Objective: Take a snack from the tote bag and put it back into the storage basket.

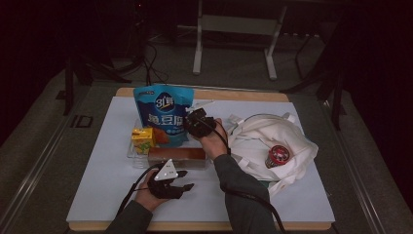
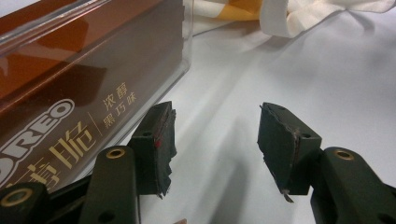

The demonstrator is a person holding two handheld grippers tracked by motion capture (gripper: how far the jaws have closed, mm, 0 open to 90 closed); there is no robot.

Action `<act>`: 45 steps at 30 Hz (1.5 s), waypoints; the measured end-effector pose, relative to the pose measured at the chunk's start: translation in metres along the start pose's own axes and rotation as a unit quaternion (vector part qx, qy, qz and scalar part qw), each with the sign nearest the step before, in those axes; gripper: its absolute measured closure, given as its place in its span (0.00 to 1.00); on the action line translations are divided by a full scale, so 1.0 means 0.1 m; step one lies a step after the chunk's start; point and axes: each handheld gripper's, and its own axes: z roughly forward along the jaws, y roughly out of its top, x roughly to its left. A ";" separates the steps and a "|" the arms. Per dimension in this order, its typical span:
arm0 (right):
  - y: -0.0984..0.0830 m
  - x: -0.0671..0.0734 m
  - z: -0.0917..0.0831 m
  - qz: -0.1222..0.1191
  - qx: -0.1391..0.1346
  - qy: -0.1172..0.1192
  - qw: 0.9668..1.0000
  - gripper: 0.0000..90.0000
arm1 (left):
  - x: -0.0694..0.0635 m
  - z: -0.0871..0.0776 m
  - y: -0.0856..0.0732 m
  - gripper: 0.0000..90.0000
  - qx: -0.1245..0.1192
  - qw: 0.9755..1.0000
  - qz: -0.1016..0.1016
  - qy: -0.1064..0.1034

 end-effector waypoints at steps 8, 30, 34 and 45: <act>0.01 0.02 0.01 -0.017 0.007 -0.018 1.000 0.99 | 0.00 0.00 0.00 0.51 -0.001 1.000 0.000 -0.001; -0.08 -0.02 -0.24 -0.047 -0.006 0.018 0.999 0.76 | -0.01 0.00 0.00 0.51 -0.002 1.000 0.001 -0.001; -0.08 -0.02 -0.32 -0.060 -0.003 0.016 0.998 0.73 | 0.00 0.00 0.00 0.51 -0.003 1.000 0.001 -0.001; -0.10 -0.05 -0.51 -0.070 -0.003 0.008 0.997 0.70 | 0.00 0.00 0.00 0.51 -0.004 1.000 -0.002 -0.001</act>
